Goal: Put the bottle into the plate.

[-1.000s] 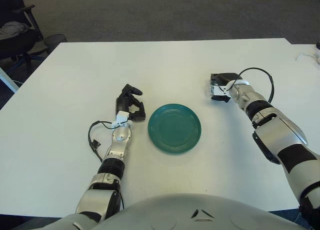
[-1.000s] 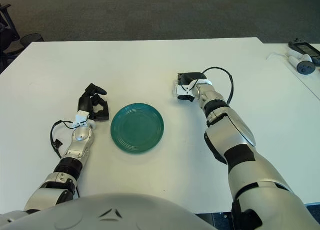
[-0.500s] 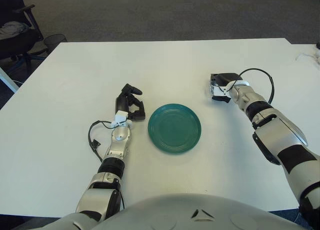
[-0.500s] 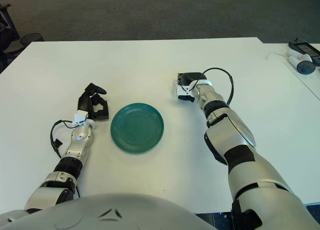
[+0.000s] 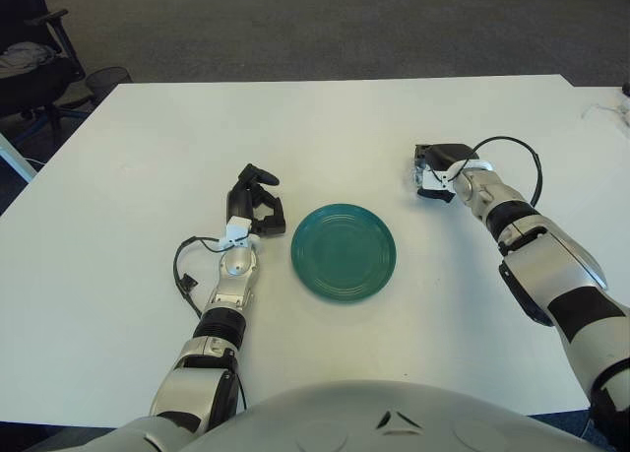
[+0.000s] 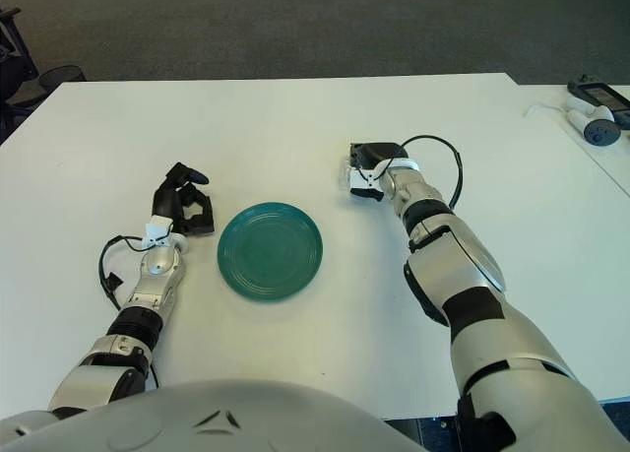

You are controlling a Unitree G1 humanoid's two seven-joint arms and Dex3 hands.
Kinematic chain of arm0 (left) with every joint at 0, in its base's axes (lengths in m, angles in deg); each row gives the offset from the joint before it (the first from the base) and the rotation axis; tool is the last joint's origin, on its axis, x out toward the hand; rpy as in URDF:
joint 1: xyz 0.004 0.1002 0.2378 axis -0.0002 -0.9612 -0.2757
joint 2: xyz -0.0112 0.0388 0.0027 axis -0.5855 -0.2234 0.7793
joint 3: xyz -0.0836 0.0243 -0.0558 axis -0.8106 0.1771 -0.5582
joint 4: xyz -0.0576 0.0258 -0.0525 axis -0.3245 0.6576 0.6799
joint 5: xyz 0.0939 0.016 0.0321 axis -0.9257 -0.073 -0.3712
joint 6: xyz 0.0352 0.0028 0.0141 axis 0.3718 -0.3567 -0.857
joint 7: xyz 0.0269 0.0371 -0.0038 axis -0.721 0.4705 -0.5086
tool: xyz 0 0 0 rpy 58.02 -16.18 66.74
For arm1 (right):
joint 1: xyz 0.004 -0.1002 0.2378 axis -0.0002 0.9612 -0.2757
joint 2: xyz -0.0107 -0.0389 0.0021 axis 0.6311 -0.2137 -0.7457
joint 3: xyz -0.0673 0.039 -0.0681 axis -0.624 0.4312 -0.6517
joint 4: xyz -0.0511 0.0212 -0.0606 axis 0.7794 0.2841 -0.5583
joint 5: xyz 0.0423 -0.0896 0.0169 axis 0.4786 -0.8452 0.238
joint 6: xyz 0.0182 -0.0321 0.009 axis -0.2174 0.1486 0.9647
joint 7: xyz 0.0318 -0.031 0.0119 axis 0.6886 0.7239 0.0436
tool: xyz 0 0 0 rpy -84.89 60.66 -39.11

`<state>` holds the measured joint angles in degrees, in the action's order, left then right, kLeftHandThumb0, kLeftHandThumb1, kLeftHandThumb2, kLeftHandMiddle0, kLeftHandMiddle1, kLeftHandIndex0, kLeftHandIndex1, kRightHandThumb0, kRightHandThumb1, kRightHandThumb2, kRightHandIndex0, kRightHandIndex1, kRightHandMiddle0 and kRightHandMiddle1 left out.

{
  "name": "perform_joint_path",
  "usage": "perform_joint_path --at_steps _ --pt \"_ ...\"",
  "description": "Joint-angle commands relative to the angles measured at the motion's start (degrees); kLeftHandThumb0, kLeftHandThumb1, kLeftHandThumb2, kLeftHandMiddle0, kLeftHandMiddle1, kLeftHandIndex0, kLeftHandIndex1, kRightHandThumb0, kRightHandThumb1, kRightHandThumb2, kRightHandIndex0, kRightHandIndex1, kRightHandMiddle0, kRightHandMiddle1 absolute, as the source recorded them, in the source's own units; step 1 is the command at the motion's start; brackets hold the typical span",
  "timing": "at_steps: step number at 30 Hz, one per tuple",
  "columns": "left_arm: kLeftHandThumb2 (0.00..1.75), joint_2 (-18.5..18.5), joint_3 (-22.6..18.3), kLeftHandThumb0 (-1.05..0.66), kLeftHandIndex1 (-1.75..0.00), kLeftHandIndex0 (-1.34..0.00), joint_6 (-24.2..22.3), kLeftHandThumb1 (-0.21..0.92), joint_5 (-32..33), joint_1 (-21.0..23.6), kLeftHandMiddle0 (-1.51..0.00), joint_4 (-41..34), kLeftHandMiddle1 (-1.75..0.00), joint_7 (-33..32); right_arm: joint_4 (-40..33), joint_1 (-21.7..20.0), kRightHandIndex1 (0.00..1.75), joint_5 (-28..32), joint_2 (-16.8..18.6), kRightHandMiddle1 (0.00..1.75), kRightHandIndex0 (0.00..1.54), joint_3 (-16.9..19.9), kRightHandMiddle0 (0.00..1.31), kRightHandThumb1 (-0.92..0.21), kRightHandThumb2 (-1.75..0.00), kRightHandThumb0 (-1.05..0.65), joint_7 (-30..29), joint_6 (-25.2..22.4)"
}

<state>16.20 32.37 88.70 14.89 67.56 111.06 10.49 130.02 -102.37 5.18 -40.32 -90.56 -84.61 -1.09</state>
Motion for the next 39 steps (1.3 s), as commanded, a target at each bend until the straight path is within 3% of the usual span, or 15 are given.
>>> perform_joint_path --at_steps 1,10,15,20,23,35,39 --pt "1.57 0.1 0.2 0.00 -1.75 -0.56 -1.3 0.09 -0.9 -1.8 -0.79 1.8 -1.70 -0.4 0.5 3.3 1.75 1.2 0.9 1.75 0.62 0.5 0.70 -0.30 -1.33 0.47 -0.4 2.4" --pt "1.57 0.1 0.1 0.00 -1.75 -0.56 -1.9 0.09 -0.6 -2.0 -0.79 1.4 -1.69 -0.2 -2.7 1.4 1.75 4.5 -0.8 1.75 0.65 4.3 0.80 -0.26 -1.38 0.49 -6.1 9.9" --pt "1.56 0.3 0.1 0.00 -1.75 -0.56 -1.6 0.09 -0.5 -2.2 -0.79 1.0 -1.69 0.0 -8.4 1.5 1.75 7.2 -2.0 1.75 0.67 7.0 0.83 -0.24 -1.40 0.49 -6.5 16.1" --pt "1.57 0.3 0.2 0.00 -1.75 -0.56 -2.1 0.09 -0.8 -2.3 -0.79 0.6 -1.69 -0.4 -13.4 2.4 1.75 8.7 -2.8 1.75 0.67 9.0 0.85 -0.23 -1.41 0.50 -6.5 19.1" --pt "1.57 0.4 0.1 0.00 -1.75 -0.56 -2.8 0.09 -0.8 -2.5 -0.80 0.1 -1.69 -0.5 -20.9 4.3 1.75 9.1 -3.3 1.75 0.67 10.5 0.85 -0.23 -1.41 0.50 -8.5 21.8" --pt "1.57 0.3 0.0 0.00 -1.75 -0.57 -3.7 0.08 -0.8 -3.0 -0.79 -1.1 -1.70 -0.3 -52.7 14.7 1.75 12.6 -2.7 1.75 0.63 15.3 0.79 -0.29 -1.35 0.47 -1.8 18.4" --pt "1.58 0.4 0.0 0.00 -1.75 -0.57 -3.9 0.08 -0.8 -3.1 -0.79 -1.5 -1.70 -0.4 -59.2 17.3 1.75 14.3 -1.5 1.75 0.62 15.2 0.78 -0.30 -1.33 0.47 1.3 17.7"
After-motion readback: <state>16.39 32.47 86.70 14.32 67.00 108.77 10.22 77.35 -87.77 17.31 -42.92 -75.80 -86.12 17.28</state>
